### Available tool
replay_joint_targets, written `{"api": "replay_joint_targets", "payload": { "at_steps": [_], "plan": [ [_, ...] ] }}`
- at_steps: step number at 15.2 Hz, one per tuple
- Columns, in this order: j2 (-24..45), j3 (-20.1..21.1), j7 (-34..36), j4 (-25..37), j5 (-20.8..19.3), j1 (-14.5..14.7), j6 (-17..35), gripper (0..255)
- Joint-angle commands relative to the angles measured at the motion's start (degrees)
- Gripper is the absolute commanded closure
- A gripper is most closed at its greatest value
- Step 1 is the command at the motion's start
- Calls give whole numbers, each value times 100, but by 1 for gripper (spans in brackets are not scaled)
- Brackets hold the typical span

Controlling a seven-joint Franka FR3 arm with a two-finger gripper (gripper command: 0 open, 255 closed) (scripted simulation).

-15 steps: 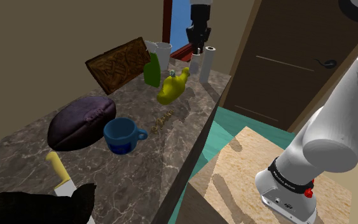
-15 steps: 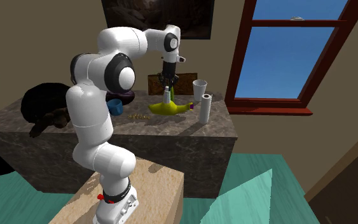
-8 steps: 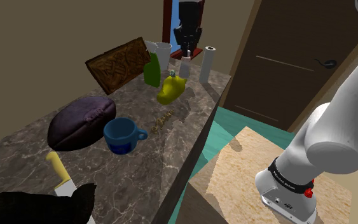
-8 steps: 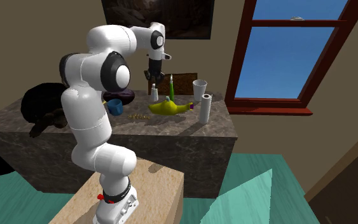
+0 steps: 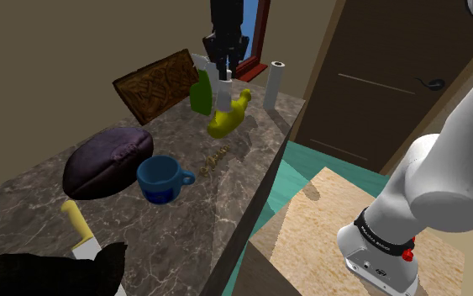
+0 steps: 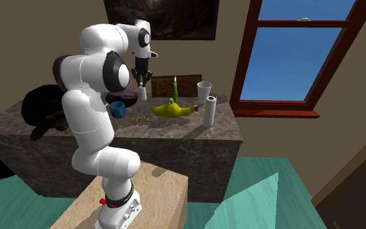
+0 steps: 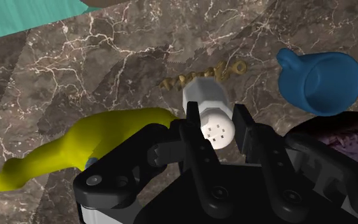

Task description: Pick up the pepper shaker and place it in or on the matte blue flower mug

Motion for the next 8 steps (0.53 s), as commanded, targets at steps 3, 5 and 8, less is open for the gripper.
{"api": "replay_joint_targets", "payload": {
  "at_steps": [3,5,8],
  "plan": [
    [166,271,576,268,81,288,-37,255],
    [264,394,847,426,109,430,-62,255],
    [458,578,1254,722,135,644,-110,255]
  ]
}}
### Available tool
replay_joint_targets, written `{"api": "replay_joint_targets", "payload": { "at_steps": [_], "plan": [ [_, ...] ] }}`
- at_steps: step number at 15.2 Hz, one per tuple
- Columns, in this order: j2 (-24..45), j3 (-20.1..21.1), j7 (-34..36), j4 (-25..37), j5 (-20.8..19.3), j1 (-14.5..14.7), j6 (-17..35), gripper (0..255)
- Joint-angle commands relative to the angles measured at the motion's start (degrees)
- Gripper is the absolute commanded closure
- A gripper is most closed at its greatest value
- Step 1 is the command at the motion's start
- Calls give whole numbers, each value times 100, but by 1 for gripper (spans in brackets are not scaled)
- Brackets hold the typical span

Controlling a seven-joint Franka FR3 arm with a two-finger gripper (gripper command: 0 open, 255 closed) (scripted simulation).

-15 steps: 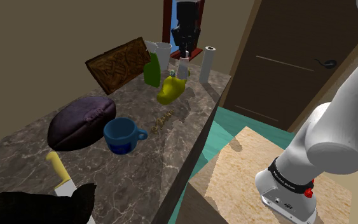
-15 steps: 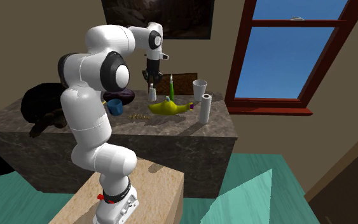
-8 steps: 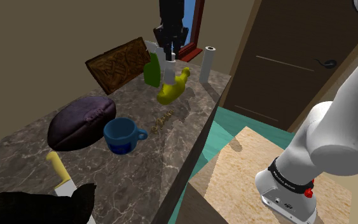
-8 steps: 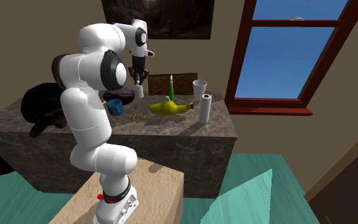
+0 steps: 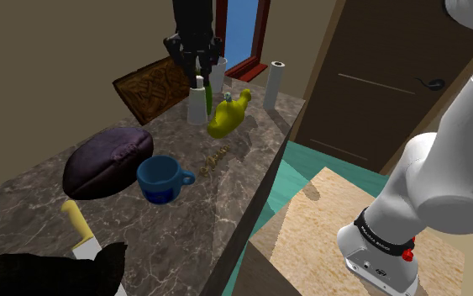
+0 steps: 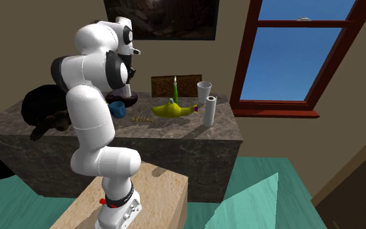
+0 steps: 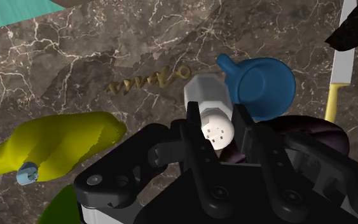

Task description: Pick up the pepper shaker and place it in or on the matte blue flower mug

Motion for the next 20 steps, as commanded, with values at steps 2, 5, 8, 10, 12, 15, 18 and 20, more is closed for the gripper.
{"api": "replay_joint_targets", "payload": {
  "at_steps": [2,5,8,10,12,15,18,20],
  "plan": [
    [244,184,436,376,13,229,-77,255],
    [538,349,847,810,-3,465,-161,255],
    [856,483,1212,1281,-43,692,-265,255],
    [810,479,1183,1062,-37,686,-93,255],
    [773,476,1155,856,-31,681,74,255],
    [731,473,1116,567,-24,676,318,255],
    [704,470,1080,300,-19,672,556,255],
    [694,469,1057,133,-16,671,712,255]
  ]
}}
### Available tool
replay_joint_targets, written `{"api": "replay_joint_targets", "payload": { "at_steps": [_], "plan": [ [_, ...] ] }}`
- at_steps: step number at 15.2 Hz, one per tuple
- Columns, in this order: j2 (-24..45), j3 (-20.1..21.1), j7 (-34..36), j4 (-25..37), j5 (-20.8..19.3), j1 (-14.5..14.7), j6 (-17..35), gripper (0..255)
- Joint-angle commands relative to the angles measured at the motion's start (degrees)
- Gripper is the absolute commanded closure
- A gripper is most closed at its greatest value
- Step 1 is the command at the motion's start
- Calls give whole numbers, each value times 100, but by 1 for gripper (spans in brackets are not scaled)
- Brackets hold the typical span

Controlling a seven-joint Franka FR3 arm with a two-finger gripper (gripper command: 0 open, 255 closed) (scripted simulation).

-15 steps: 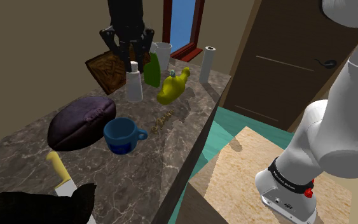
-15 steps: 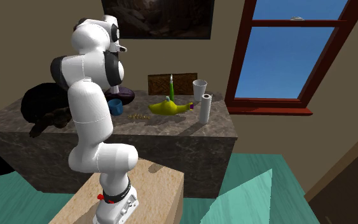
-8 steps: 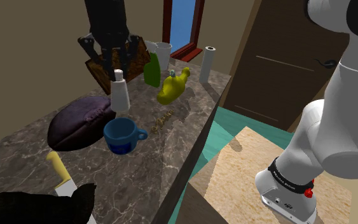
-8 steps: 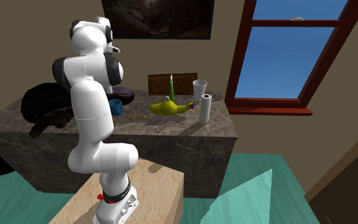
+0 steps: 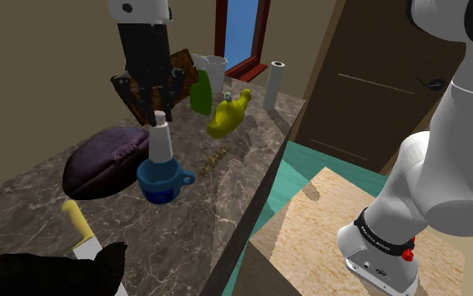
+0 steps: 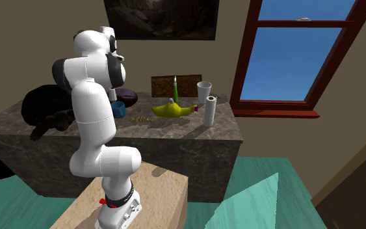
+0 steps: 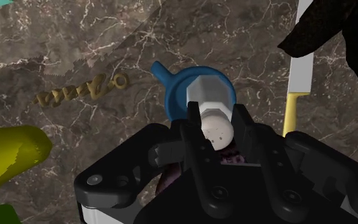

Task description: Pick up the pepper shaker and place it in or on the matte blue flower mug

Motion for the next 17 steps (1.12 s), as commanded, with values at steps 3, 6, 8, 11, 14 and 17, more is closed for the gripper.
{"api": "replay_joint_targets", "payload": {
  "at_steps": [3,6,8,11,14,17],
  "plan": [
    [-5,-2,-42,-315,3,0,312,255],
    [4,-3,-73,-534,5,1,536,255],
    [16,-4,-93,-671,5,2,684,255],
    [33,-5,-111,-800,5,3,829,255],
    [33,-5,-111,-799,5,3,828,255],
    [33,-5,-111,-799,5,3,828,255]
  ]
}}
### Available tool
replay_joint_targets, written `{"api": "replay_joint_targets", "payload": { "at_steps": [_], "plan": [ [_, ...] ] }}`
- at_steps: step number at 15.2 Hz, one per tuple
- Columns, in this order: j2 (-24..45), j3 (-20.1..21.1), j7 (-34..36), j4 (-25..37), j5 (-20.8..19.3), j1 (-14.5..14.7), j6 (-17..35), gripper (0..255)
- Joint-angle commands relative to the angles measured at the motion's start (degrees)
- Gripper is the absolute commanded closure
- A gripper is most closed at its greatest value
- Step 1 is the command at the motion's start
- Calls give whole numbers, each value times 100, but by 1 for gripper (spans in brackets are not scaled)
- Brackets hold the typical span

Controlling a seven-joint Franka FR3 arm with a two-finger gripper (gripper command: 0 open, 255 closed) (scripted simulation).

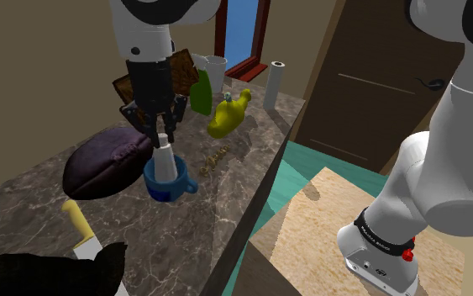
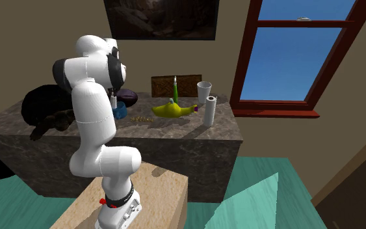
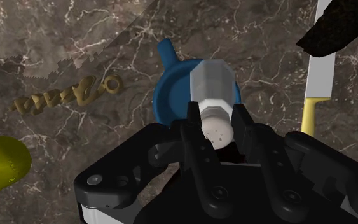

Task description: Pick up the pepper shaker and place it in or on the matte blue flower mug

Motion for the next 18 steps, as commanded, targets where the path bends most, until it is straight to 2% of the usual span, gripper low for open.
{"api": "replay_joint_targets", "payload": {
  "at_steps": [1,6,10,18],
  "plan": [
    [3,0,0,-5,-1,0,0,0],
    [3,-1,0,-4,-1,0,0,0],
    [101,-26,36,844,-34,-37,-755,0],
    [100,-27,35,842,-34,-36,-754,0]
  ]
}}
